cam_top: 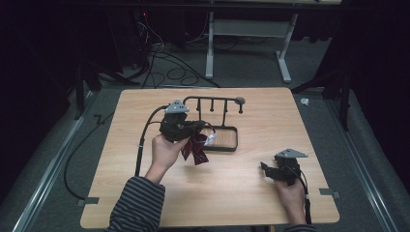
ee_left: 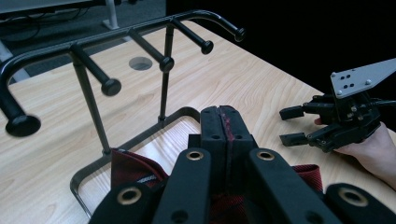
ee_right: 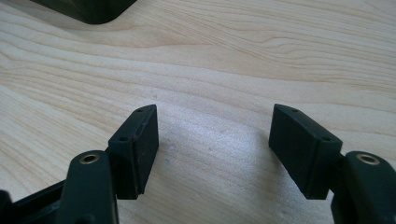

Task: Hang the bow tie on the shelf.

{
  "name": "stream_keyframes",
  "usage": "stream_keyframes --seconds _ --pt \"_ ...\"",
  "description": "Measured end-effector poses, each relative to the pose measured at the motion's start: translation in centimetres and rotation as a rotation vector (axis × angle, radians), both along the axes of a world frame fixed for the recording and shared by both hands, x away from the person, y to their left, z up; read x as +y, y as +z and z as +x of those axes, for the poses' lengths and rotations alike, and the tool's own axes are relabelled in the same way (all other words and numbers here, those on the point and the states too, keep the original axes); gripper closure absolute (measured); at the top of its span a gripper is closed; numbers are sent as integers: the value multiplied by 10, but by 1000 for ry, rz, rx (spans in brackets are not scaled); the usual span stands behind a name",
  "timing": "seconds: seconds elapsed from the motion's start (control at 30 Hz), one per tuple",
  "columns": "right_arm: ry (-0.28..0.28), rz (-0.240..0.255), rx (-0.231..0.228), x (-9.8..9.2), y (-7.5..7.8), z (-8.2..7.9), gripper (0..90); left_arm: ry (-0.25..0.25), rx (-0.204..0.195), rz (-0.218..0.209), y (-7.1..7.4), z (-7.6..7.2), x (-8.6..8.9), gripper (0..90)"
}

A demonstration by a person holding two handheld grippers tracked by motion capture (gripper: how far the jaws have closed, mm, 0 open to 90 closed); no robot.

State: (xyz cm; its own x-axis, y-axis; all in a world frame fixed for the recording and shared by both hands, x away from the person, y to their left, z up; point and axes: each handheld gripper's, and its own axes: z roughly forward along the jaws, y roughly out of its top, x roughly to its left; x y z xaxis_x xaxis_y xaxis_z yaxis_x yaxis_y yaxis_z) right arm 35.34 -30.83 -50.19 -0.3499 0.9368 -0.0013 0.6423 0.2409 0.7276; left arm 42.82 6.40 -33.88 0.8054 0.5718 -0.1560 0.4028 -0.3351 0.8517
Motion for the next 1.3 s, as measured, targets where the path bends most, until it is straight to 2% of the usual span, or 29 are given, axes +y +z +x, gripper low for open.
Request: stream_keyframes --seconds 0.4,0.53,0.77,0.93,1.03,1.23,1.3 --pt "5 5 2 0 0 0 344 6 3 7 2 11 -11 894" --pt "2 9 3 0 0 0 344 10 18 -14 2 16 -12 894" --pt "6 13 2 -1 0 0 344 20 29 -26 2 24 -17 894" --pt "7 16 4 -1 0 0 344 28 22 -11 4 29 -22 894" --pt "11 8 1 0 0 0 343 39 22 -23 4 34 -22 894" --pt "11 6 2 0 0 0 346 60 6 -17 3 41 -23 894" --pt "9 2 1 0 0 0 345 71 10 -34 3 43 -22 893"
